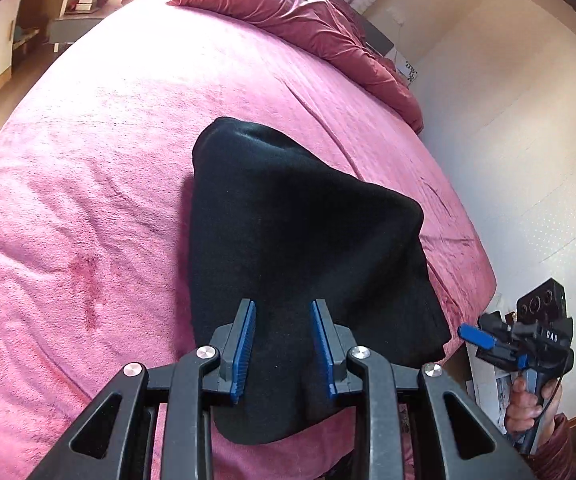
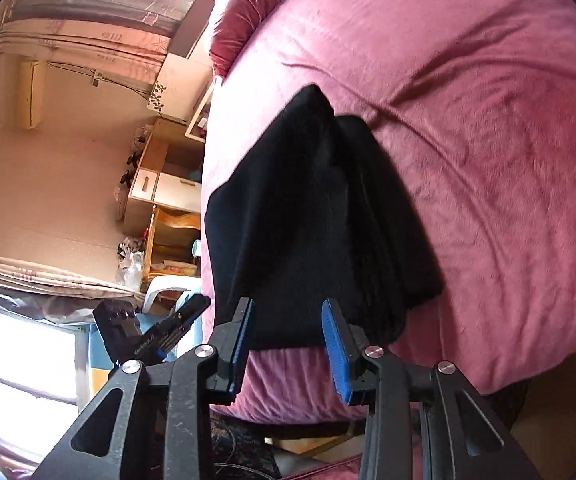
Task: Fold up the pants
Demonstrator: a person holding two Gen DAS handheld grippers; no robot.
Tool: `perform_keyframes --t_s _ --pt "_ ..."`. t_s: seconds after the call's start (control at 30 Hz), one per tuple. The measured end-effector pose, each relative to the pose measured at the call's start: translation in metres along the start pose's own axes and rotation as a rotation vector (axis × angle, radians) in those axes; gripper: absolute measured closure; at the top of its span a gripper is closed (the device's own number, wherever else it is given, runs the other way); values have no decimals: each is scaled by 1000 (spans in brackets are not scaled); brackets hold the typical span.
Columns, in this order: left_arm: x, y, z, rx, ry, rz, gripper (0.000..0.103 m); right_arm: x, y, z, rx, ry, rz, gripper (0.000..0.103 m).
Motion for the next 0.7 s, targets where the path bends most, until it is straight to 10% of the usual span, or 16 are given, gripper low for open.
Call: perform_keyframes --t_s 0.23,0.33,0.7 --pt "-4 -9 -1 33 -2 -3 74 30 -27 -7 154 -36 -66 67" --pt "-2 -15 -9 51 19 -10 74 35 -25 -4 142 -65 -120 93" --pt "6 -28 -24 104 66 -2 74 37 -39 -20 77 -31 -261 95"
Point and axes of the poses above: each gripper's, at about its wrist camera, not at the fingertips, and x roughly the way its jaws point, y to its left, z to its top, the point moved 7 cm from there along x, roughly the way its jaws point, and after that the axes turned 1 degree about y, right-handed, at the moved point
